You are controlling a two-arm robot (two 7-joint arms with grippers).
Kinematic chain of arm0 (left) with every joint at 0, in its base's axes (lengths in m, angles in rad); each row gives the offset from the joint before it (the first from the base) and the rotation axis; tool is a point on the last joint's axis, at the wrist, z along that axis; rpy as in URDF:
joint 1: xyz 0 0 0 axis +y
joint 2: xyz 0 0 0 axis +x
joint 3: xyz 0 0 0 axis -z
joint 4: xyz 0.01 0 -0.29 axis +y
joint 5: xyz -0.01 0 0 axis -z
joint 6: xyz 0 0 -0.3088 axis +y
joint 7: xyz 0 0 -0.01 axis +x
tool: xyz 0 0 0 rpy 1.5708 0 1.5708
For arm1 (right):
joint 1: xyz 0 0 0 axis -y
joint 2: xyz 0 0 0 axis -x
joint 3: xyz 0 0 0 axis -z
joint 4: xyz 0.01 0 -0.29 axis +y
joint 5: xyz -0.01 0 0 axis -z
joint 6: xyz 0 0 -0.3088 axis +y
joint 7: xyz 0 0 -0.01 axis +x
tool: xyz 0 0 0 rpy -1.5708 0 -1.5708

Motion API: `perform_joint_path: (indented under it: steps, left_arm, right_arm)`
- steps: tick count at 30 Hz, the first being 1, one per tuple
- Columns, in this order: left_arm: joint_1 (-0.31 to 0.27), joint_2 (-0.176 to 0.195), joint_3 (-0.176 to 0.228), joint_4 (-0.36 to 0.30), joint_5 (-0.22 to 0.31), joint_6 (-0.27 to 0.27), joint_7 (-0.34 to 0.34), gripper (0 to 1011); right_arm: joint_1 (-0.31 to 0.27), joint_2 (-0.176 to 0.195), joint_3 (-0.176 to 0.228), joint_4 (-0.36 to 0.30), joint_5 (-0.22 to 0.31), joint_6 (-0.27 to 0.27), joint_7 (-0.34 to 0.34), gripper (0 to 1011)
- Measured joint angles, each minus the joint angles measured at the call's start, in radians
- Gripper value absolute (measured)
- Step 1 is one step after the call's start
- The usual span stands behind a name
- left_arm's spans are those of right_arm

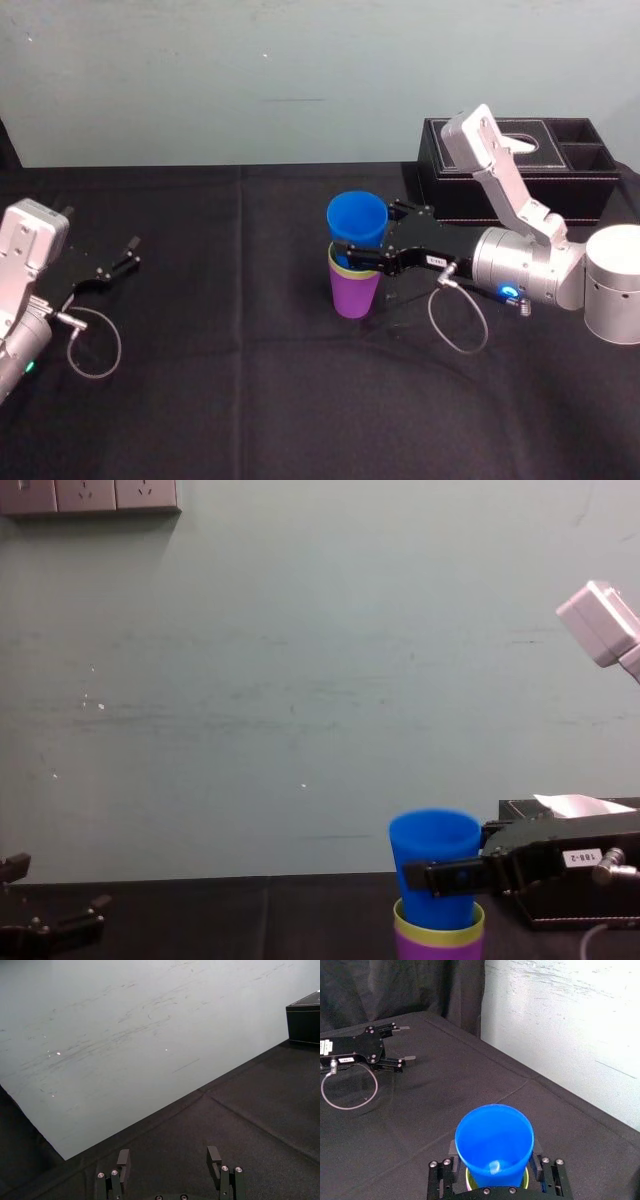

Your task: Stack the three plastic cups sequentially using one hand.

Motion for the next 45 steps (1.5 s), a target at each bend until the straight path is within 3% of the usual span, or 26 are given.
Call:
perform_joint_path:
  steps: [7, 22, 26, 33, 38, 45]
  left_arm:
    - [0.000, 0.000, 0.000, 0.000, 0.000, 0.000, 0.000, 1000]
    - [0.000, 0.000, 0.000, 0.000, 0.000, 0.000, 0.000, 1000]
    - [0.000, 0.000, 0.000, 0.000, 0.000, 0.000, 0.000, 1000]
    - [0.000, 0.000, 0.000, 0.000, 0.000, 0.000, 0.000, 1000]
    - [0.000, 0.000, 0.000, 0.000, 0.000, 0.000, 0.000, 1000]
    - [0.000, 0.000, 0.000, 0.000, 0.000, 0.000, 0.000, 1000]
  right_arm:
    - [0.000, 0.000, 0.000, -0.001, 0.000, 0.000, 0.000, 1002]
    - [-0.015, 0.005, 0.008, -0.022, -0.006, -0.016, -0.017, 1003]
    - [-0.050, 0.015, 0.030, -0.059, -0.020, -0.042, -0.055, 1003]
    - [-0.118, 0.037, 0.109, -0.102, -0.014, -0.053, -0.111, 1003]
    - [-0.150, 0.051, 0.159, -0.097, -0.016, -0.063, -0.138, 1003]
    - [-0.168, 0.064, 0.195, -0.059, -0.040, -0.080, -0.146, 1003]
